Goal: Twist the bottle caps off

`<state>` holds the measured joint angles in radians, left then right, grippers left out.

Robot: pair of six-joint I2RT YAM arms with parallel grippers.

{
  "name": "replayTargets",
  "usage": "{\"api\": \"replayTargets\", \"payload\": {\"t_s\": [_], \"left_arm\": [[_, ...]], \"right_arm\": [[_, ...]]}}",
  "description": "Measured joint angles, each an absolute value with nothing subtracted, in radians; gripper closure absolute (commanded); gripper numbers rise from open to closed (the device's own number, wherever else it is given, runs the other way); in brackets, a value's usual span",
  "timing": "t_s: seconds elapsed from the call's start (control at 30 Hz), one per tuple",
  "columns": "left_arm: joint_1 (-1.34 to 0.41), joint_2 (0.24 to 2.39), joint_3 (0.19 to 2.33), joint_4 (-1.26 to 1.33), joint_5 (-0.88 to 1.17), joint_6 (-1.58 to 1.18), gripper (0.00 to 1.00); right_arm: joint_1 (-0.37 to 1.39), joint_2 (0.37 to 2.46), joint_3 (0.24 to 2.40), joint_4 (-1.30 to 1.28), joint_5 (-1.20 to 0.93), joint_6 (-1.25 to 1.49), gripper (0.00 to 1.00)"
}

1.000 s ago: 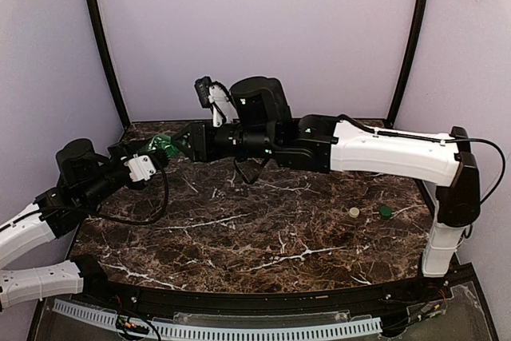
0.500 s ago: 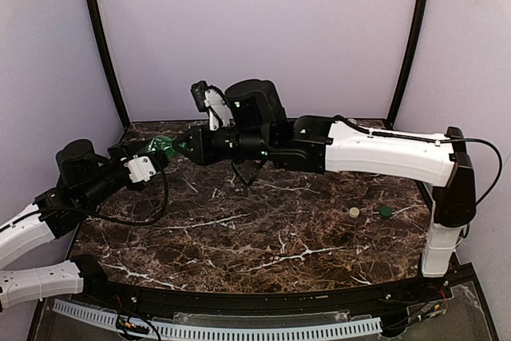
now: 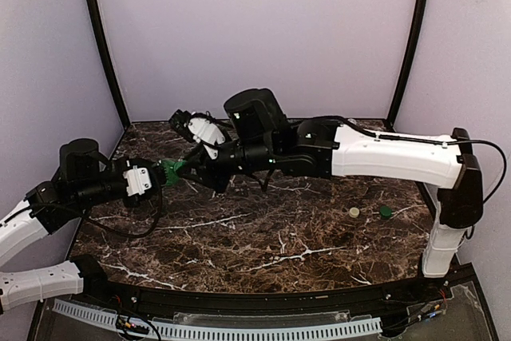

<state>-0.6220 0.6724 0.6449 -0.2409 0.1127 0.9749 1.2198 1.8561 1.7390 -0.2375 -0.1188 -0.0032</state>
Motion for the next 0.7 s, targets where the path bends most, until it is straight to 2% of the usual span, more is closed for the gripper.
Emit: {"api": "replayTargets", "payload": {"t_s": [0.37, 0.7], "left_arm": [[-0.633, 0.685, 0.701, -0.535, 0.400, 0.970, 0.90], [-0.633, 0.687, 0.705, -0.568, 0.448, 1.023, 0.89]], "right_arm": [[1.329, 1.756, 1.565, -0.231, -0.088, -0.760, 1.00], [1.374, 1.746, 1.546, -0.231, -0.006, -1.129, 1.00]]}}
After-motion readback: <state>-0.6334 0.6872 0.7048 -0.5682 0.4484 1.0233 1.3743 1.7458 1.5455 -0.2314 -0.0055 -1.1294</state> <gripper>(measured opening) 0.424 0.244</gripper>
